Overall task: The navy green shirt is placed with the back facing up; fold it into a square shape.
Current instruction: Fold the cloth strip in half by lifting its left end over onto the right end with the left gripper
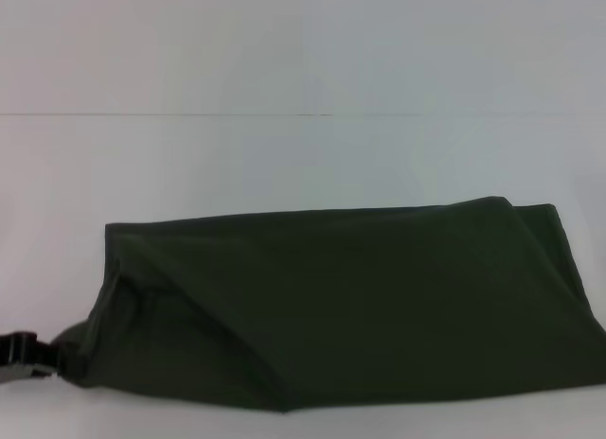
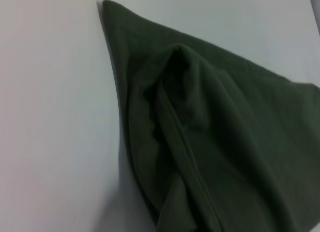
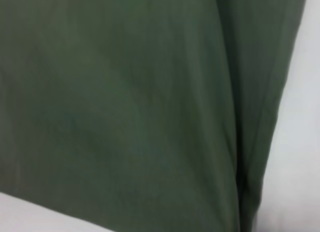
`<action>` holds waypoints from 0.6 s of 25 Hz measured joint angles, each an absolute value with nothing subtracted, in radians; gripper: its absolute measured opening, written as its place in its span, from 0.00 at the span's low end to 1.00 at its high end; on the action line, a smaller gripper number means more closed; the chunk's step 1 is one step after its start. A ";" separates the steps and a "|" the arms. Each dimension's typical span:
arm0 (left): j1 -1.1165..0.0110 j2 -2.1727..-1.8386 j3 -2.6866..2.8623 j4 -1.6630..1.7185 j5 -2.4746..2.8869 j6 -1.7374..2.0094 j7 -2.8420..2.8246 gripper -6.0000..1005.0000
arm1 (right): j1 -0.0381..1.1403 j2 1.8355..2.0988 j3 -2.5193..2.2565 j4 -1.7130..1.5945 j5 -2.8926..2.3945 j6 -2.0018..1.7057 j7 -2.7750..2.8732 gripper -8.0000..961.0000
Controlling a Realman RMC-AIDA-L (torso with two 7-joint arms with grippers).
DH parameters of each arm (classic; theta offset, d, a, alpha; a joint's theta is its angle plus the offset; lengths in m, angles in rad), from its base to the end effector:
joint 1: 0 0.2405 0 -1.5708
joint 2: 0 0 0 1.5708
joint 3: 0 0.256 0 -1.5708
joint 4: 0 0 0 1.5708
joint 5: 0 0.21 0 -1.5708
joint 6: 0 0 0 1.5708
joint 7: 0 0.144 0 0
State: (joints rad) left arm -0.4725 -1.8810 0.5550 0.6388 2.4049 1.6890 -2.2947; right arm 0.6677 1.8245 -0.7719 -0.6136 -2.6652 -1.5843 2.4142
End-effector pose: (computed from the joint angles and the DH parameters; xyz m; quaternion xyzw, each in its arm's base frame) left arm -0.3508 0.2888 0.0719 -0.7410 -0.6619 -0.0938 0.0626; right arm 0.3371 0.3396 0.0810 -0.7684 0.6179 -0.1216 0.1137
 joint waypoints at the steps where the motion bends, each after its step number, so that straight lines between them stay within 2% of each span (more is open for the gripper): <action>1: -0.475 -1.881 0.555 0.639 2.419 1.702 -2.295 0.02 | 0.668 1.824 -0.772 -0.617 -2.673 -1.588 2.414 0.01; 15: -0.465 -1.880 0.520 0.658 2.490 1.669 -2.299 0.02 | 0.665 1.824 -0.752 -0.621 -2.692 -1.578 2.414 0.01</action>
